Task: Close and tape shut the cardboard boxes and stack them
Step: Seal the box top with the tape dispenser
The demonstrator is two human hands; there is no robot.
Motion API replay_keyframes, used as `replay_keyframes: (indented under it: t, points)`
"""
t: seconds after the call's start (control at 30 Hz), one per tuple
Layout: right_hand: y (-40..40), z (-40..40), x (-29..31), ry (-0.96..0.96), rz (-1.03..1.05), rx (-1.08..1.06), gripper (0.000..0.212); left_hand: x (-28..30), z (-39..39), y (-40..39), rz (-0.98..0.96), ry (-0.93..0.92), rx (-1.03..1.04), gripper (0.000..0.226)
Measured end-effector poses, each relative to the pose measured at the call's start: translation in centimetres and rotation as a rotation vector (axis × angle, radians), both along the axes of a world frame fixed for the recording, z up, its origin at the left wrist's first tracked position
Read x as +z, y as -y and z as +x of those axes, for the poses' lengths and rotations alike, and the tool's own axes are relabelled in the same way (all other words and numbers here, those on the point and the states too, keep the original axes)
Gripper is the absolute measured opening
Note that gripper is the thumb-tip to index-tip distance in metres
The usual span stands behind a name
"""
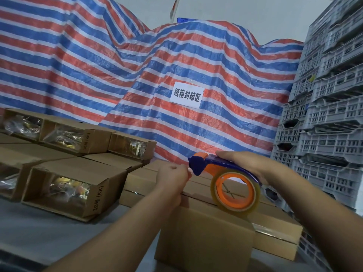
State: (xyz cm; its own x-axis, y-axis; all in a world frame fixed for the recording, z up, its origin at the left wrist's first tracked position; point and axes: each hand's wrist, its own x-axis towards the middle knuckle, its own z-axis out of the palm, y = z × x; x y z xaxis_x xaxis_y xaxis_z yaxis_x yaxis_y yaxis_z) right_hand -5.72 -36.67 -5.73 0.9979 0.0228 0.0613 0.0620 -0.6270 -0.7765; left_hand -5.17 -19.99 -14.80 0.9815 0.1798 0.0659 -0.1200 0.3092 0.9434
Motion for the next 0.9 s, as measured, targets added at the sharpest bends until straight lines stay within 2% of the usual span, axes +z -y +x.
replay_keyframes:
  t: [0.1,0.37,0.47,0.53,0.57,0.7,0.83,0.9]
  points:
    - [0.5,-0.5,0.4,-0.028,-0.085,0.044,0.038,-0.3,0.5,-0.1,-0.089,-0.021,0.039,0.010]
    - [0.2,-0.5,0.8,-0.101,-0.118,0.063,0.035,-0.7,0.7,0.4,-0.407,-0.104,0.062,0.005]
    - [0.2,-0.7,0.8,-0.134,-0.114,0.074,0.036,-0.9,0.8,0.5,-0.451,-0.108,0.047,0.006]
    - [0.2,-0.7,0.7,-0.111,-0.114,0.065,0.035,-1.0,0.8,0.1,-0.398,-0.101,0.050,0.014]
    - [0.3,-0.8,0.5,-0.091,-0.120,0.054,0.034,-1.2,0.9,-0.3,-0.309,-0.088,0.078,0.017]
    - [0.0,-0.8,0.1,-0.051,-0.196,0.068,0.036,-2.5,1.6,-2.6,0.191,0.062,0.178,0.014]
    - [-1.1,-0.5,0.4,-0.016,-0.428,0.073,0.038,-3.7,1.6,-3.9,0.289,-0.001,0.113,0.001]
    - [-1.5,-0.2,0.5,-0.003,-0.509,0.105,0.035,-4.4,1.7,-4.0,0.293,-0.037,0.081,0.003]
